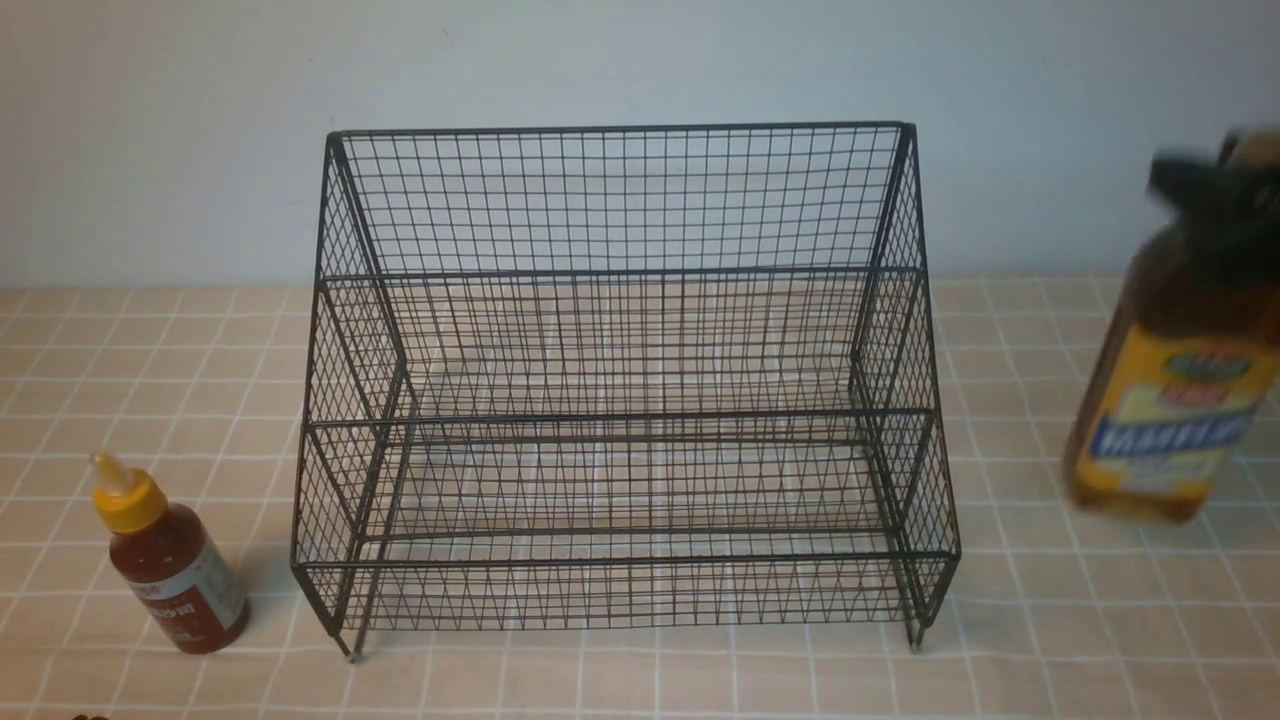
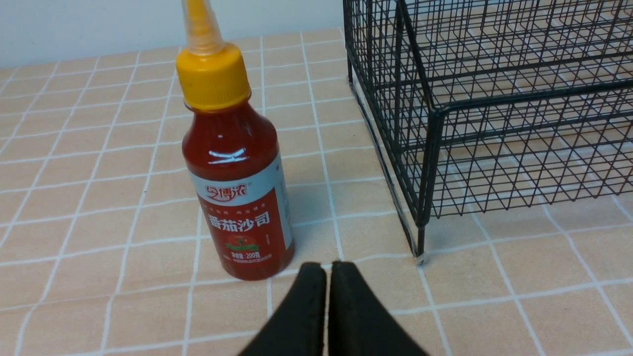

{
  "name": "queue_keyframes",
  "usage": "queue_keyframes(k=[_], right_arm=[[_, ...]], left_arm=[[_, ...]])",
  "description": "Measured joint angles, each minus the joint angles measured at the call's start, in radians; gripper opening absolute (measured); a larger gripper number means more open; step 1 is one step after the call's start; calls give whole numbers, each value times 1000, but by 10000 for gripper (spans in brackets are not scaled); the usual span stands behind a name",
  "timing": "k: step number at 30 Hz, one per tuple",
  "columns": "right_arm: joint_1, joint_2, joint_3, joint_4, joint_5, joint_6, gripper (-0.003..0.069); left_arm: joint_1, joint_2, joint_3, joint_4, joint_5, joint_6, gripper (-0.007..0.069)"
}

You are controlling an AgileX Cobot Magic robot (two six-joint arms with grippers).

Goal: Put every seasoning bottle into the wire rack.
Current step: Use the right arm to put the condiment bottle back on the shelf

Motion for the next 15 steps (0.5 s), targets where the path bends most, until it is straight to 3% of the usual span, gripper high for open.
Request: queue_keyframes(k=[7,11,15], right_arm=[[22,-66,-274,-312,-240,452,311],[94,-43,-367,-421,-284,581,311],[201,-6,-418,-449,-264,619,311]], left_arm=[[0,0,0,0,0,0,-7],[0,0,0,0,0,0,-7],[0,0,0,0,0,0,-7]])
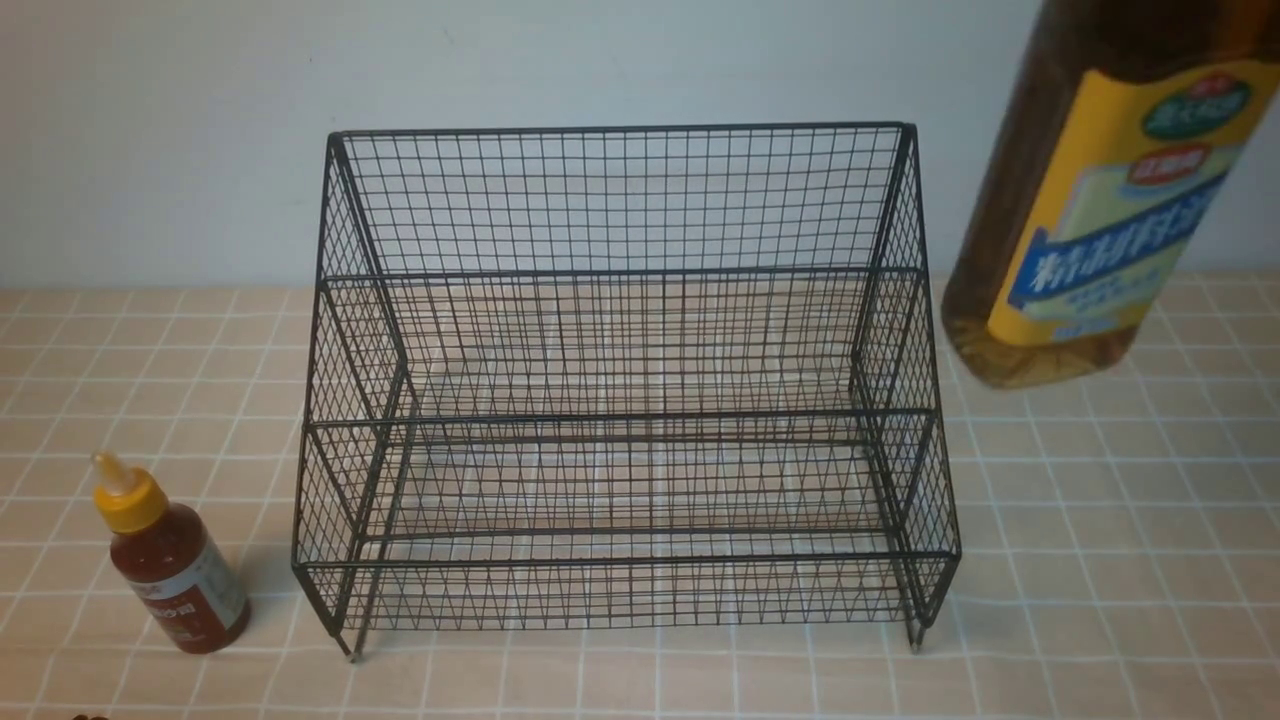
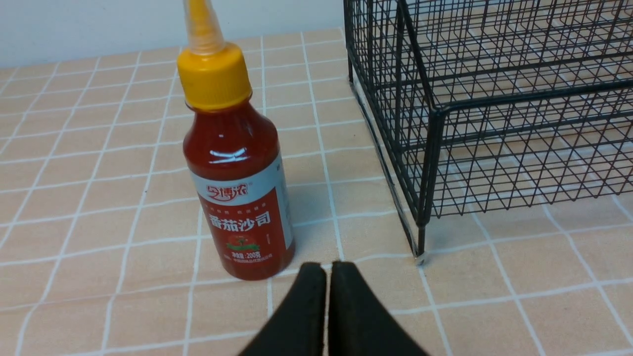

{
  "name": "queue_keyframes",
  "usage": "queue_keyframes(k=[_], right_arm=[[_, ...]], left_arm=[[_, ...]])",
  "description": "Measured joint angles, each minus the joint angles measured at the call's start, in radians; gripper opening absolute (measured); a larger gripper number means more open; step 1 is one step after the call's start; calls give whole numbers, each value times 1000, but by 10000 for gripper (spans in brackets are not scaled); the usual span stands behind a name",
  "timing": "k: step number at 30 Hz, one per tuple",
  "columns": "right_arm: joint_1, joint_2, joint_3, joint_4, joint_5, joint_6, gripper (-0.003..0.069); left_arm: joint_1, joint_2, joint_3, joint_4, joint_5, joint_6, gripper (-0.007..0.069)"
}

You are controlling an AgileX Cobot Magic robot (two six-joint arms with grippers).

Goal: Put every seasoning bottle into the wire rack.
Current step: Use the right arm to put the condiment bottle back on the shelf

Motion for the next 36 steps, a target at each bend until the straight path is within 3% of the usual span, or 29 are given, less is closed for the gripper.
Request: queue_keyframes(k=[7,12,21,36], right_arm=[[239,149,-59,25,237,4,311],[309,244,-78,39,414,-8,311],[321,344,-78,51,449,-11,311],[321,366,79,-52,427,57,311]], left_arm=[[0,0,0,0,0,0,-7],[0,0,0,0,0,0,-7],[0,0,0,0,0,0,-7],[0,0,0,0,0,0,-7]])
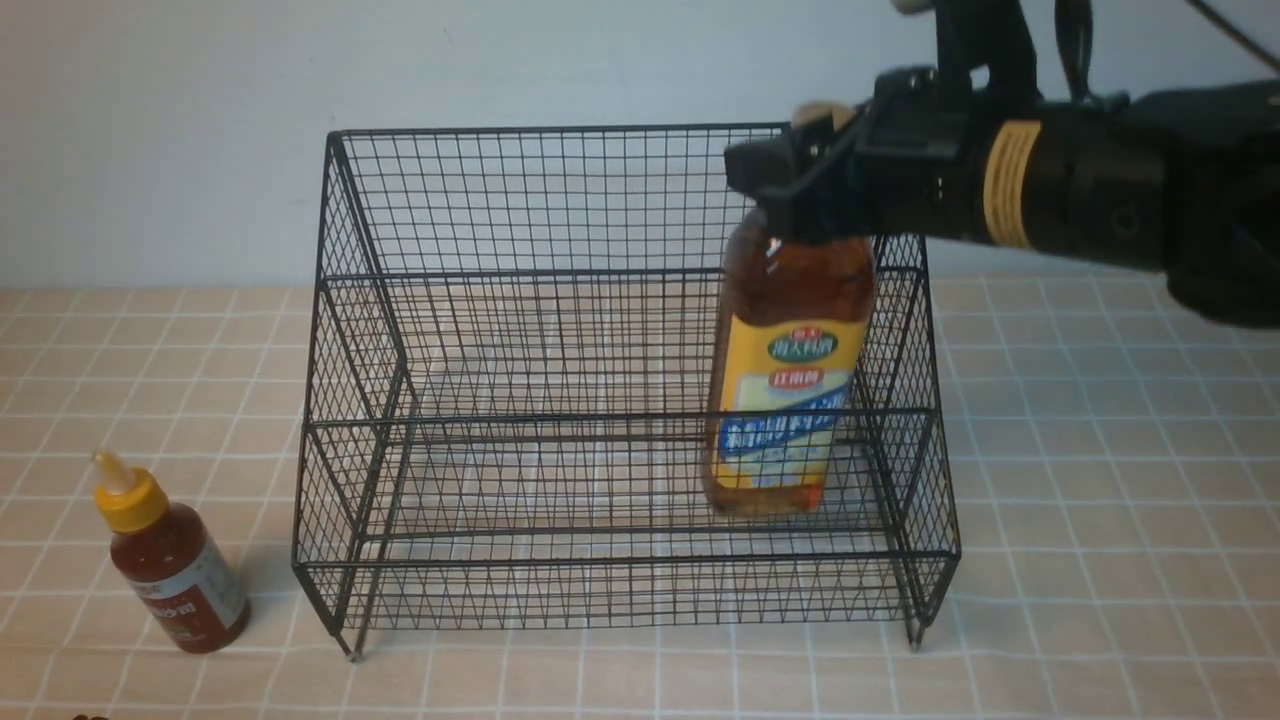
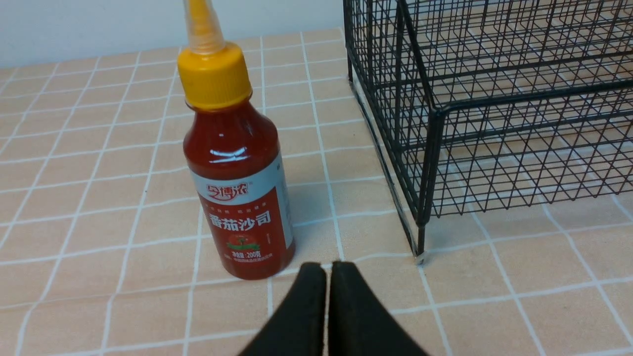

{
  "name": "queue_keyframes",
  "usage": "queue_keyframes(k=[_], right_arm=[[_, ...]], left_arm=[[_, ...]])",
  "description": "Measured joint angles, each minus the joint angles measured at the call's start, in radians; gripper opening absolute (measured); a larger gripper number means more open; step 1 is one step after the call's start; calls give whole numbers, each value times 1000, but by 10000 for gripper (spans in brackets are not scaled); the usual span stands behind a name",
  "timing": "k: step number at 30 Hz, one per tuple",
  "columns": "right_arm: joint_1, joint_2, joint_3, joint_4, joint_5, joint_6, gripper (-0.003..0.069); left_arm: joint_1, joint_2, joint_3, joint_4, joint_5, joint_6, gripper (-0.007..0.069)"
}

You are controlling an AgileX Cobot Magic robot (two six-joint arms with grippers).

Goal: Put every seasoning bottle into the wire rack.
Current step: Use the right arm to put the condiment bottle back on the shelf, then use the left arm to grab the condiment bottle closest to it

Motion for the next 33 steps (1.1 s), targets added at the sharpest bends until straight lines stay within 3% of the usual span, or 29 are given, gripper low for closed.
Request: queue_keyframes(k=[6,15,22,26,28,31,33], right_arm=[[0,-3,7,-35,-12,5,320],[0,-139,6,-39,-53,33,484],[0,-279,6,-103,-76,-20,461],[0,-368,6,-108,-40,-239,328],[0,-400,6,-108,17,-428,225],[0,-426,33,-90,232,-835,49],[0,-427,53,-3,353,-935,10]], left_arm=[[0,0,0,0,0,0,-7],[0,0,0,0,0,0,-7],[0,0,0,0,0,0,-7],[0,0,0,0,0,0,-7],[0,0,0,0,0,0,-7],[0,0,0,0,0,0,-7],[0,0,0,0,0,0,-7]])
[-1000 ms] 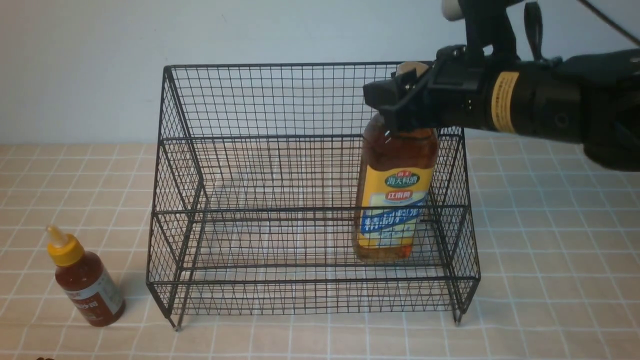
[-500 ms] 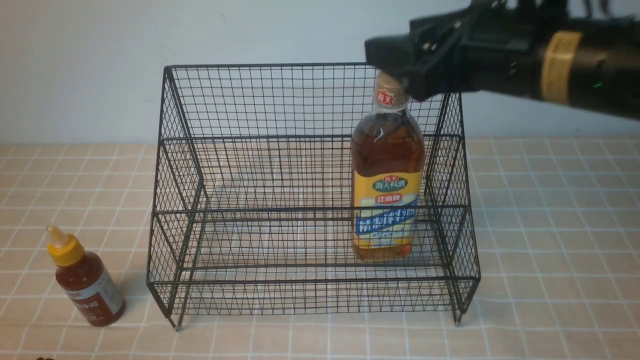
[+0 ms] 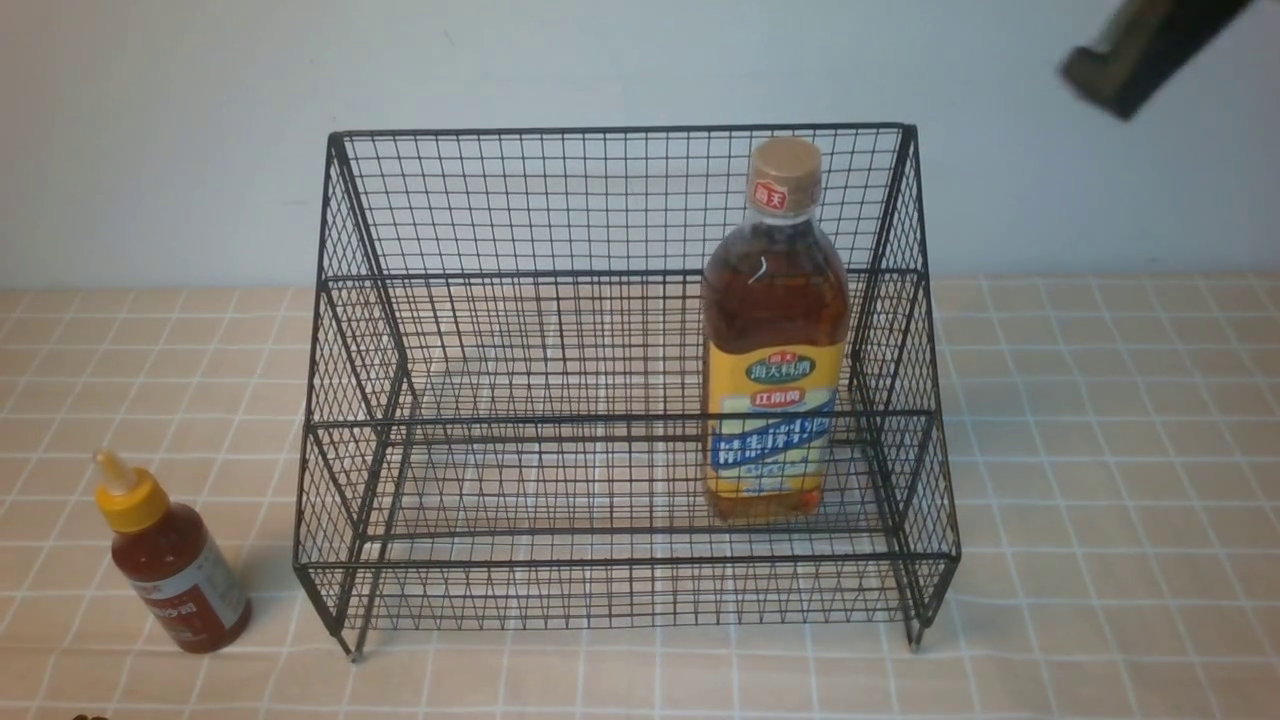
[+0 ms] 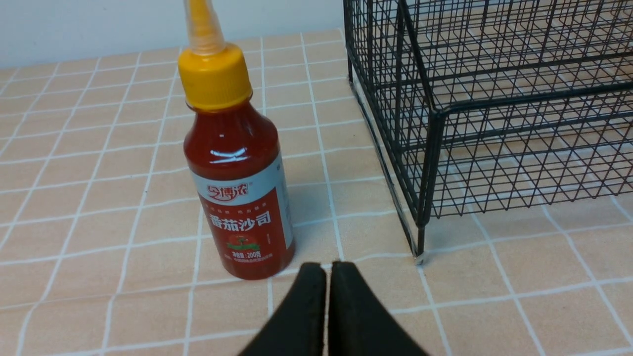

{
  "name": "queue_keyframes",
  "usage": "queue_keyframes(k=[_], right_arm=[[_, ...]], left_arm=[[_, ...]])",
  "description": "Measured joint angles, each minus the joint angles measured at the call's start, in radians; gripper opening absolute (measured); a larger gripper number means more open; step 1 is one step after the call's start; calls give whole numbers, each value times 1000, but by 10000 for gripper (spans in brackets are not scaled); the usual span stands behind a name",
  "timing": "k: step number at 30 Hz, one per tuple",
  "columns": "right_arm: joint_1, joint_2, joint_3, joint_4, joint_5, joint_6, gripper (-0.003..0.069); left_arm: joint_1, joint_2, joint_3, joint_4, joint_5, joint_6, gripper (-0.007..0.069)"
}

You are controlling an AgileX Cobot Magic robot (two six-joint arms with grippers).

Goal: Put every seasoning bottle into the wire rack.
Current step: Use the left arm to grab the condiment bottle closest to it

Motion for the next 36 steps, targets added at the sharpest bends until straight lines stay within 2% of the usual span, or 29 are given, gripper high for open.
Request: queue_keyframes(k=[1,5,9,10,11,12,13,14,15,16,17,20,22,23,27,30,34,36], right_arm=[[0,1,7,71,59,-23,1],[0,1,15,561,358,-53,-12],[0,1,18,991,521,-153,-12],[0,1,18,1062,537,-193,-12],[0,-2,18,1267,543,-281,-12],[0,-3,18,1289,542,-306,-12],[0,-11,15,1427,540,-394,-13],[0,-17,7,1514,539,-458,-13],[0,-17,7,1514,539,-458,-13],[0,-33,-10,1666,528,-590,-13],[0,-35,-10,1678,528,-590,-13],[0,-68,-21,1862,481,-721,-13],[0,-75,-21,1907,465,-739,-13],[0,-80,-21,1980,458,-745,-13],[0,-79,-21,2067,456,-751,-13],[0,-79,-21,2047,449,-797,-13],[-1,-79,-21,1869,438,-928,-13],[-14,-87,-16,1789,437,-952,-13]], left_arm=[[0,0,0,0,0,0,-7],[0,0,0,0,0,0,-7],[0,0,0,0,0,0,-7],[0,0,0,0,0,0,-7],[0,0,0,0,0,0,-7],[0,0,0,0,0,0,-7],[0,0,0,0,0,0,-7],[0,0,0,0,0,0,-7],[0,0,0,0,0,0,-7],[0,0,0,0,0,0,-7],[0,0,0,0,0,0,-7],[0,0,0,0,0,0,-7],[0,0,0,0,0,0,-7],[0,0,0,0,0,0,-7],[0,0,0,0,0,0,-7],[0,0,0,0,0,0,-7],[0,0,0,0,0,0,-7],[0,0,0,0,0,0,-7]])
